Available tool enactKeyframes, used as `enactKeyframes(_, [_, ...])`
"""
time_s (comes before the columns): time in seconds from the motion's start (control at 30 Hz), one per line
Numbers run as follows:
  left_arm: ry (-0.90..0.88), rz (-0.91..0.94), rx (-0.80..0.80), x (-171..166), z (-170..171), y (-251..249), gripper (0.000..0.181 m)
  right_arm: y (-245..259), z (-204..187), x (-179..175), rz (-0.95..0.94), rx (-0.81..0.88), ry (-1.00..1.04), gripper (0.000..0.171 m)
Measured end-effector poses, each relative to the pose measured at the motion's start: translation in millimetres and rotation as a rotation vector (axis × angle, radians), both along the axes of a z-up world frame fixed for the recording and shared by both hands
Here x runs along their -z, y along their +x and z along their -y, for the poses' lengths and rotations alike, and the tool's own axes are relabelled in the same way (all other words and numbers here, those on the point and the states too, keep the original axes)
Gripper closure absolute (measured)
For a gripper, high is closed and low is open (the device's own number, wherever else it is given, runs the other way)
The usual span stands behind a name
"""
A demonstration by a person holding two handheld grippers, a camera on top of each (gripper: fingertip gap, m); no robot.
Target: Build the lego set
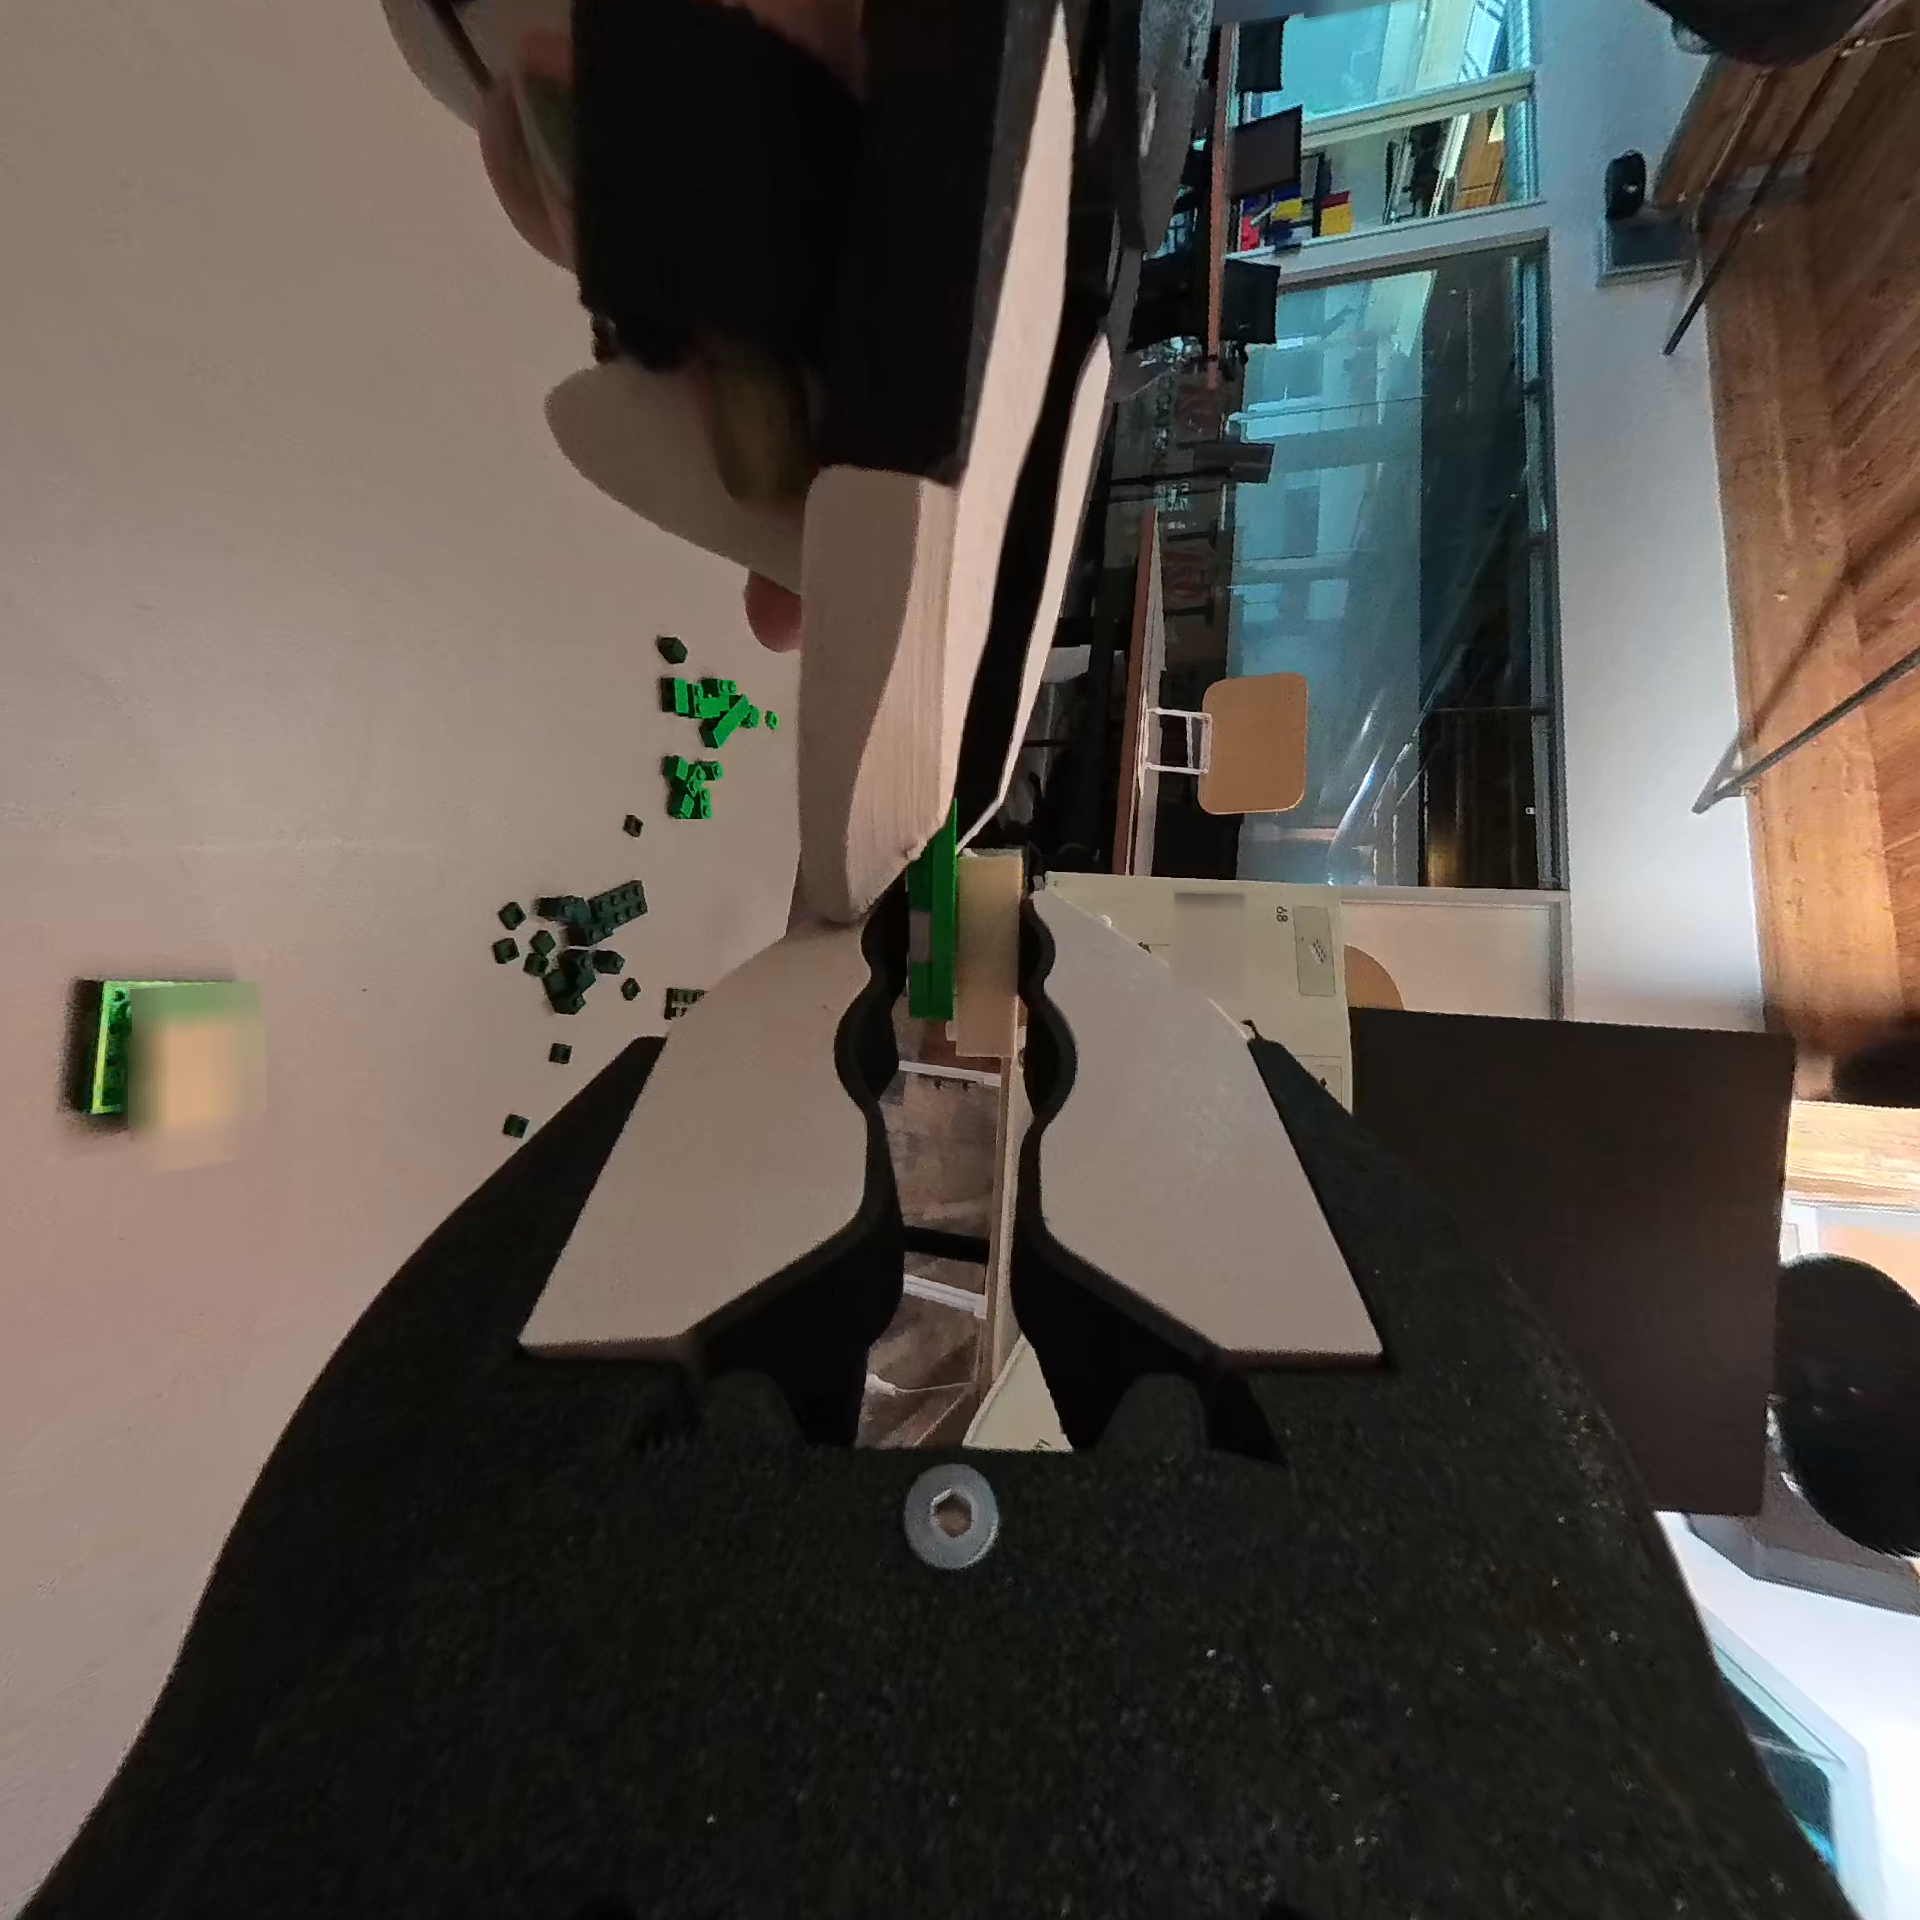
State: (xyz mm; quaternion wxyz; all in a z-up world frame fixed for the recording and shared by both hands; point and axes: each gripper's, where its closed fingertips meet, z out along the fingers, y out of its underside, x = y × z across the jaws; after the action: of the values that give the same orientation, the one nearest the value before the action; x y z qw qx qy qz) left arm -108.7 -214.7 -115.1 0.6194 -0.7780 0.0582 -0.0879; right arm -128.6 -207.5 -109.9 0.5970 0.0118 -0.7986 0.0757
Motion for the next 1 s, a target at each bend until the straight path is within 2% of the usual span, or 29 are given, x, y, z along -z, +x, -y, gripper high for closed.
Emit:
enactKeyframes(0.63, [-0.053,-0.025,-0.02,10,-5,0,0.147,-1,-5,7,-0.039,-0.006,0.125,0.151])
enactKeyframes(1.0, [-0.115,-0.098,-0.034,23,-8,0,0.146,-1,-7,17,-0.04,-0.04,0.279,0.151])
